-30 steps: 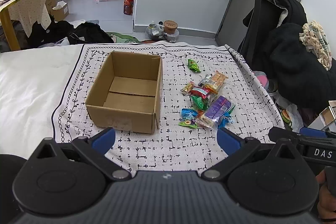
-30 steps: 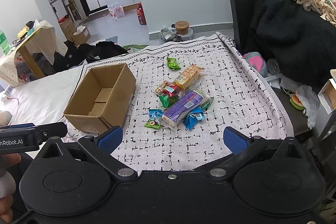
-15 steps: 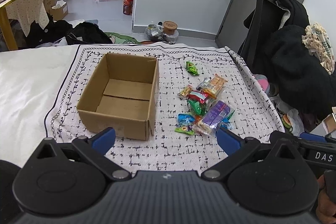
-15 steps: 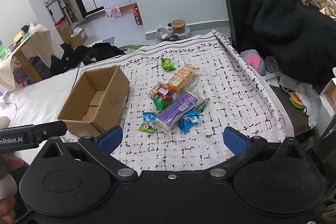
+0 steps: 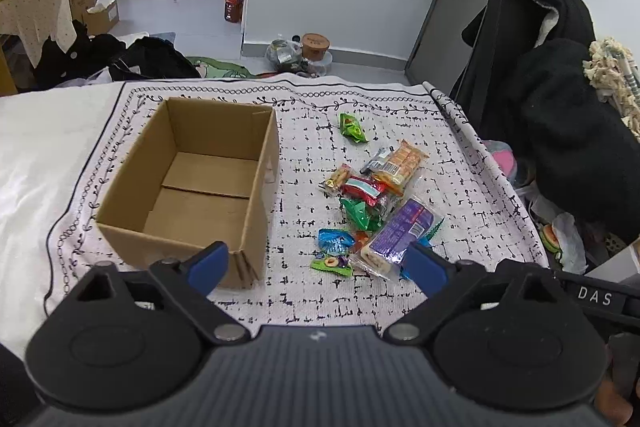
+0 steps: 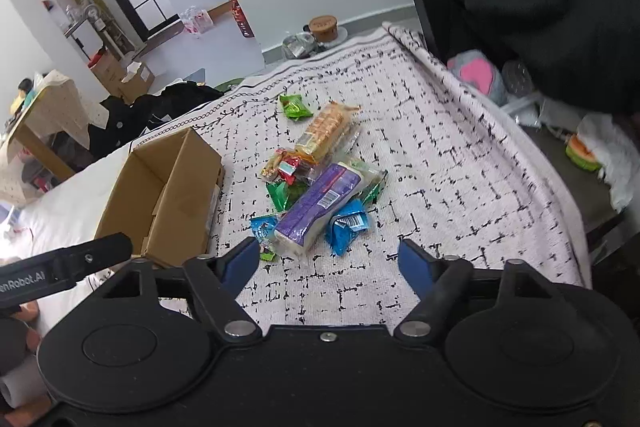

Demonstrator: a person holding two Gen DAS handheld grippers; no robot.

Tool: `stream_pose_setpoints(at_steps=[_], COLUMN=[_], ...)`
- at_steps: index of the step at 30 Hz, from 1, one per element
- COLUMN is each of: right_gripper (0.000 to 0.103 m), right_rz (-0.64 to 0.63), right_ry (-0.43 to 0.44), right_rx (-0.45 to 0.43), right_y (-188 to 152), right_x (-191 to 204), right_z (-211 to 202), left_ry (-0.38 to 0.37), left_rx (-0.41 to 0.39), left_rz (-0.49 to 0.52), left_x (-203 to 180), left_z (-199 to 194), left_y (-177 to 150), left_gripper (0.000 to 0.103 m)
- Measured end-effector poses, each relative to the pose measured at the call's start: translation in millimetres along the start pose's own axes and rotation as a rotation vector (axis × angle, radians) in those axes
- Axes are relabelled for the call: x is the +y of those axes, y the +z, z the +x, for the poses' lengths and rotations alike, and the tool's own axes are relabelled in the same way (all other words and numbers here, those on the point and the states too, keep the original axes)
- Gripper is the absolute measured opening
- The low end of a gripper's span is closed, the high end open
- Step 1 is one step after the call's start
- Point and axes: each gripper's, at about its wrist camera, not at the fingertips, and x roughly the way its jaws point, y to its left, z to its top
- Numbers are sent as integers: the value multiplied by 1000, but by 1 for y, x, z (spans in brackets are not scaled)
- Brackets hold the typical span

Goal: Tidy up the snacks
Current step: 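Grasp the purple bar with the right tool while the left tool grasps the blue packet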

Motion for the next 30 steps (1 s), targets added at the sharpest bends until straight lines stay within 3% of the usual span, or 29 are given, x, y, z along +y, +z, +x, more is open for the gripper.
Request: stream_pose_setpoints(at_steps=[12,18,30], right_gripper=[55,50,41], right_rz=[96,143,234], right_ry=[60,97,149], right_rx=[70,95,135], right_y=[14,18,26], right_x=[-20,-26,-38], right_z=[49,74,124], left_ry=[-2,3,0], left_rx=[86,126,188], left_rz=[-4,-10,-18], left_x=[-9,-11,-15], left_z=[62,90,144], left_y=[6,9,8], left_gripper=[68,60,58])
